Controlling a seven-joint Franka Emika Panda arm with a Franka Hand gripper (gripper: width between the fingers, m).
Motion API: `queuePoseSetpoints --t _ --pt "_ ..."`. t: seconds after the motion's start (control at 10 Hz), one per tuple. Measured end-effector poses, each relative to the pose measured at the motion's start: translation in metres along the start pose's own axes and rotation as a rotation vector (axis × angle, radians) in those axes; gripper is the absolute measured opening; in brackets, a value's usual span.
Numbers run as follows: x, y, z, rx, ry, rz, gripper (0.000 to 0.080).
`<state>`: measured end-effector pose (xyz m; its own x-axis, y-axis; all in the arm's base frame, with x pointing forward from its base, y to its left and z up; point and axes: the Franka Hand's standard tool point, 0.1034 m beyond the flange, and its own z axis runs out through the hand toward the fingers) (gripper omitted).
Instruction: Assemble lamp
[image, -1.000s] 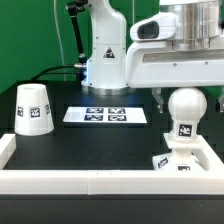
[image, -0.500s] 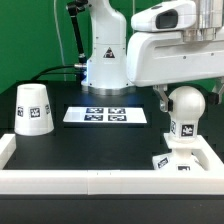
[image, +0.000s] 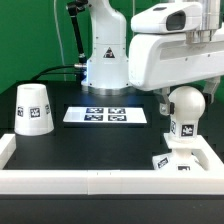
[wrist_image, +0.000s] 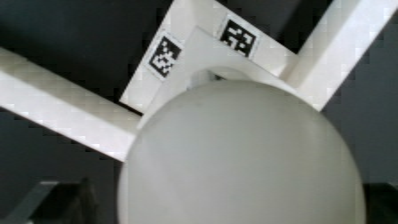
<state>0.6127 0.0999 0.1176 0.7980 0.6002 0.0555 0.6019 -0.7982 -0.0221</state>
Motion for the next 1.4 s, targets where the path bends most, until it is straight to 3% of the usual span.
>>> queuePoseSetpoints --t 0.6,1.1,1.2,1.3,1.4 --pt "-0.005 0.001 0.003 -0.021 -0.066 -0.616 0.0699" --pt "-0.010 0.008 0.003 -0.038 -0.103 -0.871 0.0699" --pt "-0.011 0.009 0.003 -0.038 -0.103 -0.863 0.0606" --pt "-0.011 0.010 0.003 -0.039 -0.104 -0.861 0.0458" --pt "-0.012 0.010 0.003 -0.039 -0.103 -0.843 0.0458"
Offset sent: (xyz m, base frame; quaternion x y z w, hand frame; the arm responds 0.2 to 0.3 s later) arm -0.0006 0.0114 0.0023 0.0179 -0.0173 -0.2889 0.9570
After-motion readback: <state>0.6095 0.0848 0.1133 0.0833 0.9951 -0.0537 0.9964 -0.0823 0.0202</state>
